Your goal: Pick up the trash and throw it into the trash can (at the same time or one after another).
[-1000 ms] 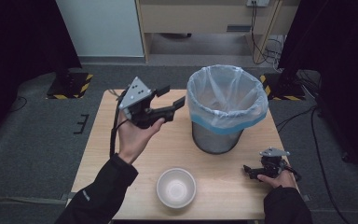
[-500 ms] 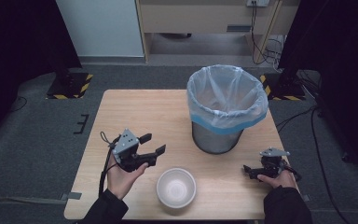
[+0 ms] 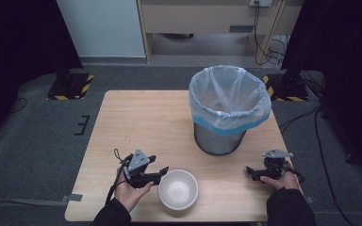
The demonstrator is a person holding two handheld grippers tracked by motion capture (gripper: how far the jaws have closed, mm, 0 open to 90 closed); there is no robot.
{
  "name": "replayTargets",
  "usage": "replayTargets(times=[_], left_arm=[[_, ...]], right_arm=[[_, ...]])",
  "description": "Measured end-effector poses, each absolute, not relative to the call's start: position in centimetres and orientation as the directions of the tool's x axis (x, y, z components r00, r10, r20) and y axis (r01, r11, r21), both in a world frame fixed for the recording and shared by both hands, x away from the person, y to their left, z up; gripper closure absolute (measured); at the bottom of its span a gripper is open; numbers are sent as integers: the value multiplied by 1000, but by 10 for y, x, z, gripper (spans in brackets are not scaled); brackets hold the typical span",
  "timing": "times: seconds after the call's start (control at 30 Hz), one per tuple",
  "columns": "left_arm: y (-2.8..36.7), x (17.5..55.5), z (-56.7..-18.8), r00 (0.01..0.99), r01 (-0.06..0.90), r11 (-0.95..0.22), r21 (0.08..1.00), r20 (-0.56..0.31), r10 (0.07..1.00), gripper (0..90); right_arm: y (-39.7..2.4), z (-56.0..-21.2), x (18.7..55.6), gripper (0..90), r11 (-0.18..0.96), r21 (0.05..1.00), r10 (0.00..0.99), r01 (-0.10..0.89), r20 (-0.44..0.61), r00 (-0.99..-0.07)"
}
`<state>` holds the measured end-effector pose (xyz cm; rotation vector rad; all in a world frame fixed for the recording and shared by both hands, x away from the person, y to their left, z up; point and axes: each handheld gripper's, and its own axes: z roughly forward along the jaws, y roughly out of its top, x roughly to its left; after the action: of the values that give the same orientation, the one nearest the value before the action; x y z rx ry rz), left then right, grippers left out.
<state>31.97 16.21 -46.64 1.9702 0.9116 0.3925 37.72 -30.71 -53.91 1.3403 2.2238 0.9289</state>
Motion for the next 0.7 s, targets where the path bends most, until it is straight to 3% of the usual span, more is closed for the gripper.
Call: replayTargets(times=[0.4, 0.7], left_arm=[[148, 327, -492, 700, 516, -393, 761, -111, 705, 411], [145, 332, -501, 702, 560, -406, 722, -153, 695, 536]], right_arm=[[-307, -539, 377, 7, 326, 705, 882, 630, 13, -471], [-307, -539, 377, 7, 326, 705, 882, 630, 13, -471]])
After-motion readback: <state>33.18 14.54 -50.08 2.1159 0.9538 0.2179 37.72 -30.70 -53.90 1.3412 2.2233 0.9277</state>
